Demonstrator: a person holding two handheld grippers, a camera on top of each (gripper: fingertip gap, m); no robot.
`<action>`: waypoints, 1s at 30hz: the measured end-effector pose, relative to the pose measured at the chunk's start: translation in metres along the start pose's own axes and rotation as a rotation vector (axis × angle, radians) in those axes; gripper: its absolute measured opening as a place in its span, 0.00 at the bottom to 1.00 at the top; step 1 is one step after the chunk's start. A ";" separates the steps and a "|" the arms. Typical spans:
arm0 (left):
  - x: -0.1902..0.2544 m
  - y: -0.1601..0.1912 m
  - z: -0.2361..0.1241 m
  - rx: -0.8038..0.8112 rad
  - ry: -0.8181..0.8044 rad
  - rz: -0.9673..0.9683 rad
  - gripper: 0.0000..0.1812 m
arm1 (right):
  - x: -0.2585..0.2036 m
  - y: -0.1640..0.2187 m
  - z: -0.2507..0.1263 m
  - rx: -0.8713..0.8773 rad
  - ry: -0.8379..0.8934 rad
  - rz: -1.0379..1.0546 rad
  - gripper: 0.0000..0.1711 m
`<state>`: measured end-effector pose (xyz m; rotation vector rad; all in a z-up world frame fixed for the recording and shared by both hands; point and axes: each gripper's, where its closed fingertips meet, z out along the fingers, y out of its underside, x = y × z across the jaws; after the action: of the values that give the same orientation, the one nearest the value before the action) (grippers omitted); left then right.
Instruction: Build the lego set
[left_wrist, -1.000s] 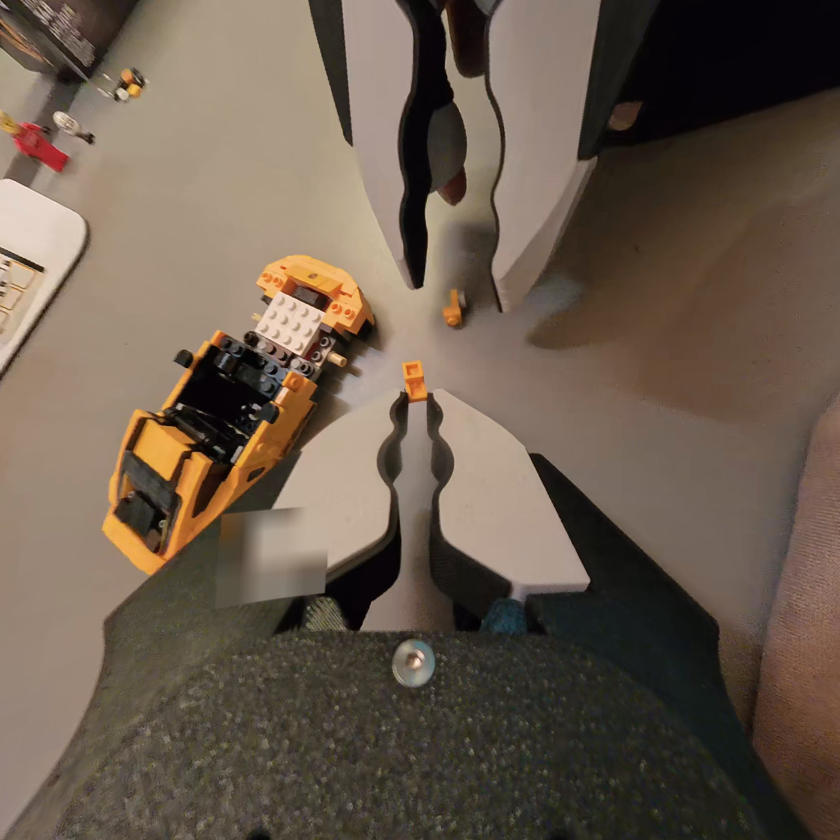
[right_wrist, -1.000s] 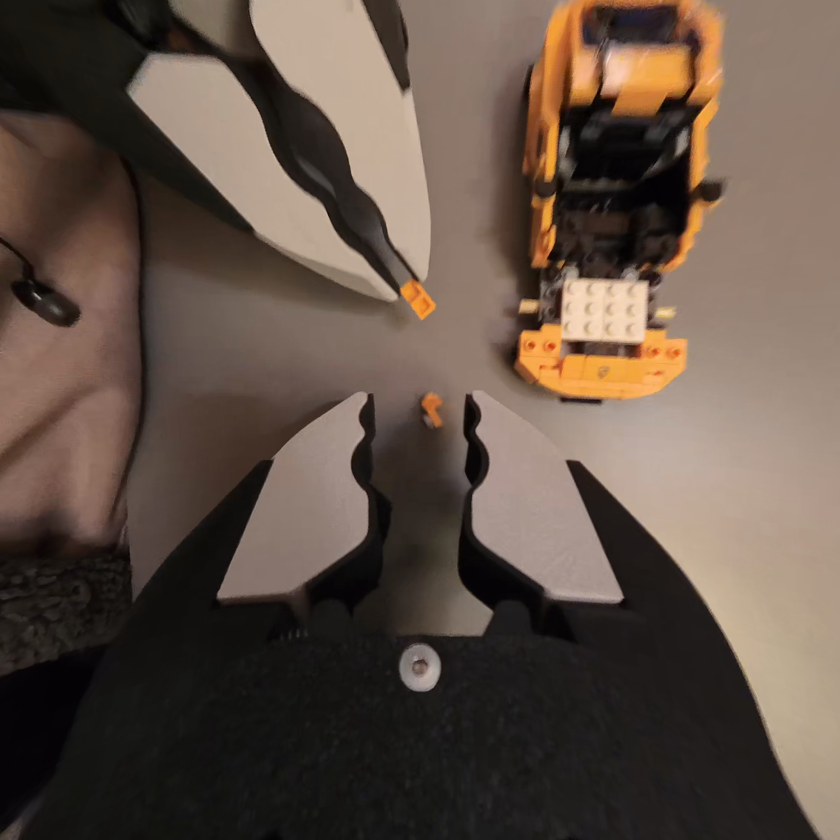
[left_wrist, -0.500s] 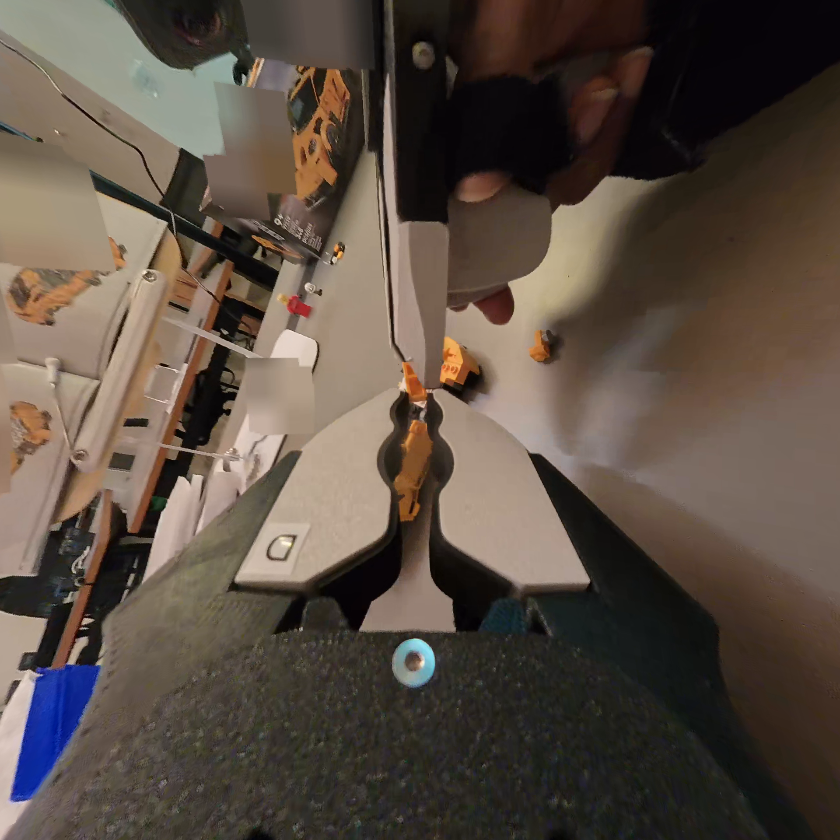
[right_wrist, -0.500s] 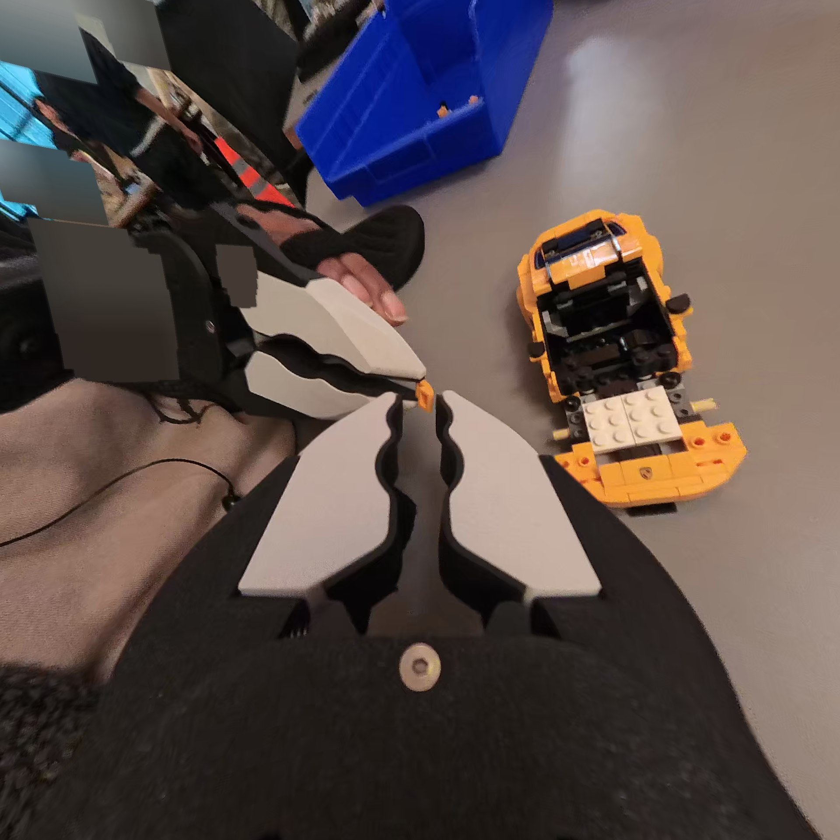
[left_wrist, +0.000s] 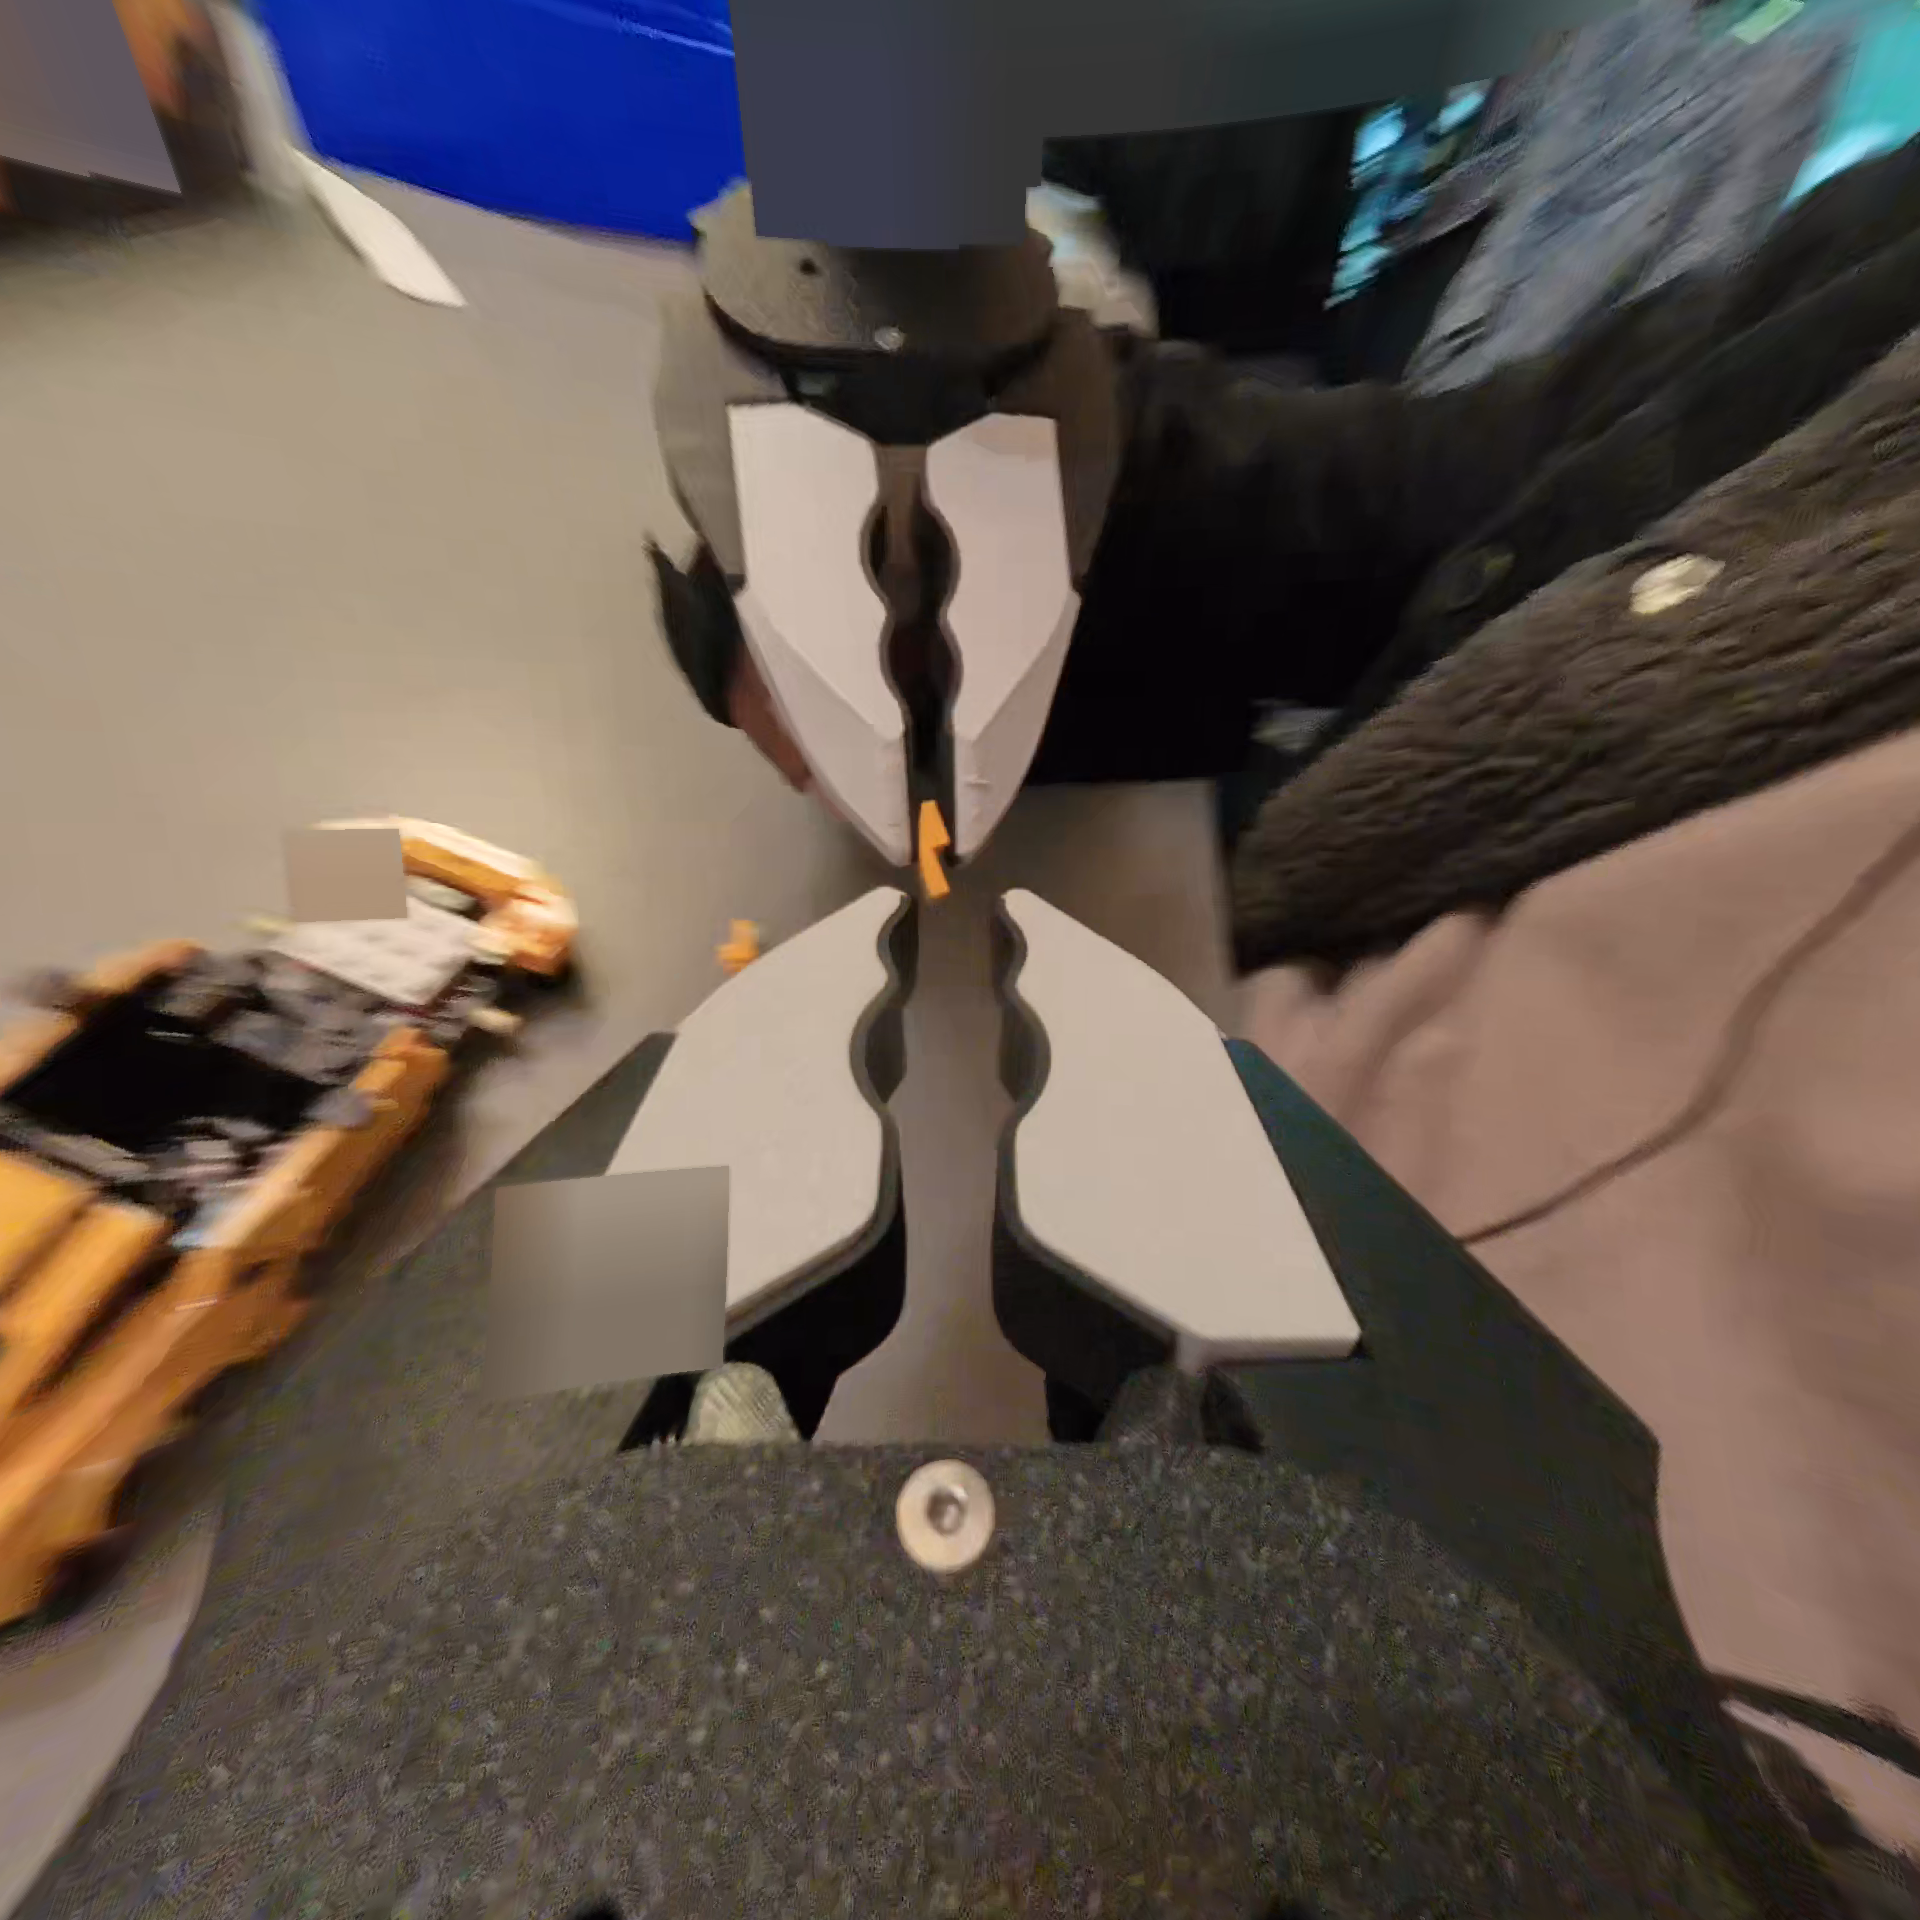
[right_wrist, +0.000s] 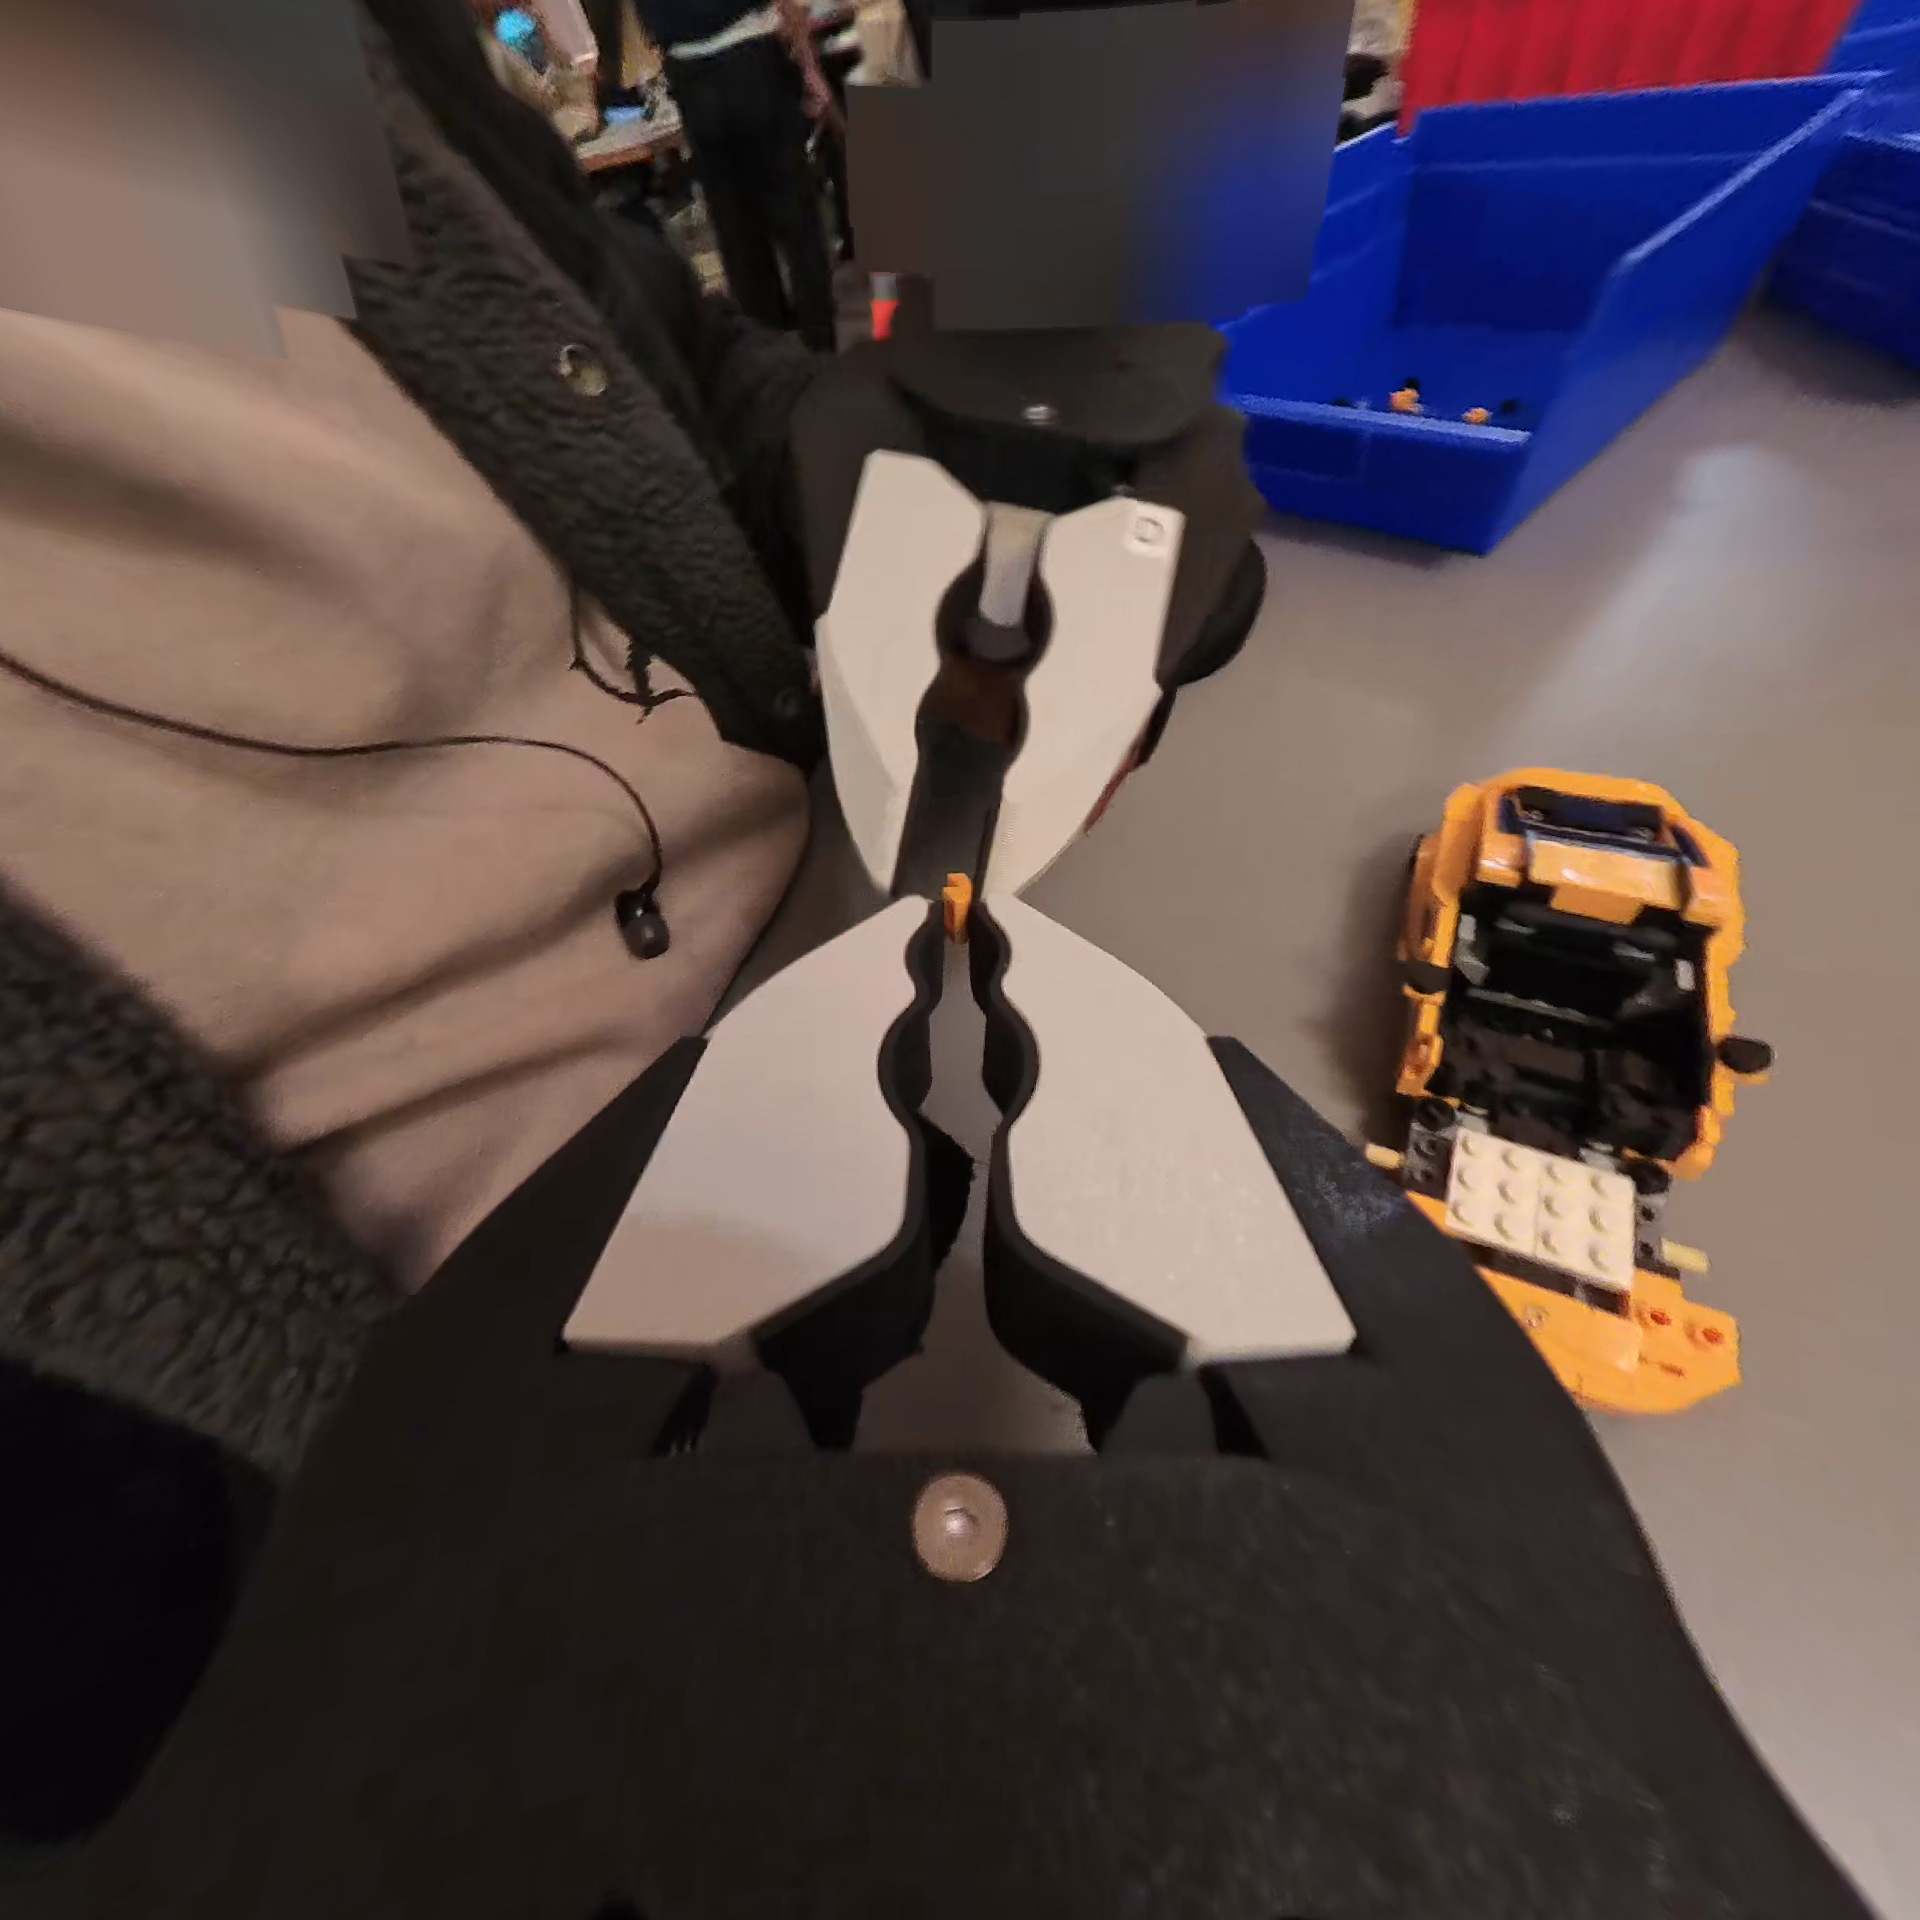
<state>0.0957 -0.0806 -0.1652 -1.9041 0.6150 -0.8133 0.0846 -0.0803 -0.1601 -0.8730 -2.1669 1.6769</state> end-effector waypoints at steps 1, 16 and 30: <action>0.005 -0.001 0.000 0.011 0.073 -0.080 0.07 | -0.004 0.001 0.001 -0.018 -0.017 -0.028 0.03; 0.036 -0.007 -0.004 0.044 0.614 -0.668 0.04 | -0.031 -0.007 0.009 -0.076 -0.216 -0.196 0.03; 0.048 -0.006 -0.004 0.038 0.729 -0.728 0.04 | -0.035 -0.007 0.016 -0.068 -0.252 -0.218 0.03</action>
<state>0.1243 -0.1140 -0.1455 -1.7674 0.2932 -2.0138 0.1009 -0.1147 -0.1527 -0.4397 -2.3939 1.6886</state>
